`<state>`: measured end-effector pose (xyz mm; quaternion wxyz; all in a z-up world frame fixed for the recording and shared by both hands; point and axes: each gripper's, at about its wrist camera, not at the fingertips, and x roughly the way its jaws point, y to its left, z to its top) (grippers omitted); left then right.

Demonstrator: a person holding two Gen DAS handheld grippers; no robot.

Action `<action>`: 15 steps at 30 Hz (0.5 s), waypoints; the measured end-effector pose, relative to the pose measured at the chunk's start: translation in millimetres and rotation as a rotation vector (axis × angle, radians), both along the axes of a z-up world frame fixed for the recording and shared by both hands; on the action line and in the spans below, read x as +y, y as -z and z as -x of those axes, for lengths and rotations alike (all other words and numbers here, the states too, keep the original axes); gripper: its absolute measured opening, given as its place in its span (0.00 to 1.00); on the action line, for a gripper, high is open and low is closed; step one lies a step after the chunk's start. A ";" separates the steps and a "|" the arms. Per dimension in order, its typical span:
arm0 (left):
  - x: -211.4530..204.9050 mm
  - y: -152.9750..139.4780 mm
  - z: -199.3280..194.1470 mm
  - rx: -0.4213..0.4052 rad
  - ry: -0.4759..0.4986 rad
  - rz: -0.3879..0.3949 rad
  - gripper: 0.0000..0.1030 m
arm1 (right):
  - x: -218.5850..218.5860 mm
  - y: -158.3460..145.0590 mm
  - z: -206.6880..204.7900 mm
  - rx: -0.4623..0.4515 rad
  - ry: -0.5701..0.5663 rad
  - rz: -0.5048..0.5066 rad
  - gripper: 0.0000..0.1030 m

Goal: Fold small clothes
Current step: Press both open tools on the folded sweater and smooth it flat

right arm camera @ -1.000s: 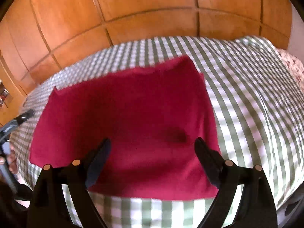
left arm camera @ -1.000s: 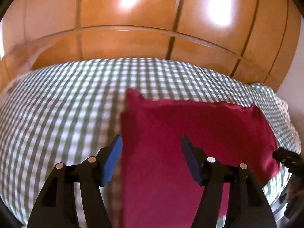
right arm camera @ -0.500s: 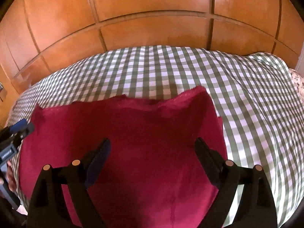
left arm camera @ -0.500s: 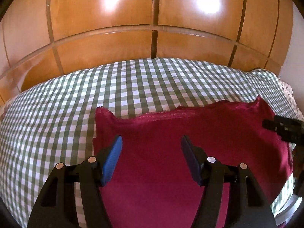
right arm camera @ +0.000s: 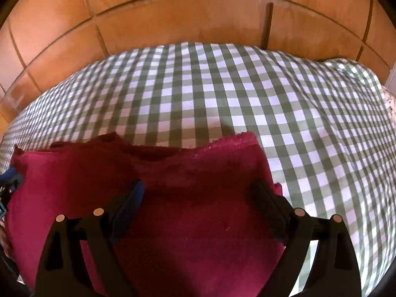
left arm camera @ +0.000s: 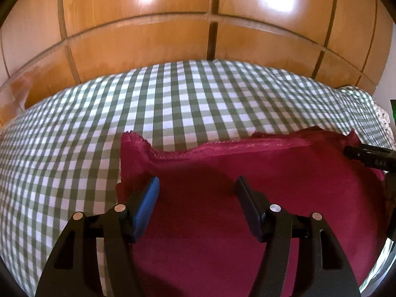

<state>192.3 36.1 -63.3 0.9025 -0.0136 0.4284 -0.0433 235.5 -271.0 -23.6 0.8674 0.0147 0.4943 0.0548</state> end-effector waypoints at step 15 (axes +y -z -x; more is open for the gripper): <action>30.5 1.5 13.6 0.007 -0.063 0.174 0.68 | -15.1 -22.4 17.5 -0.041 0.012 -0.101 0.93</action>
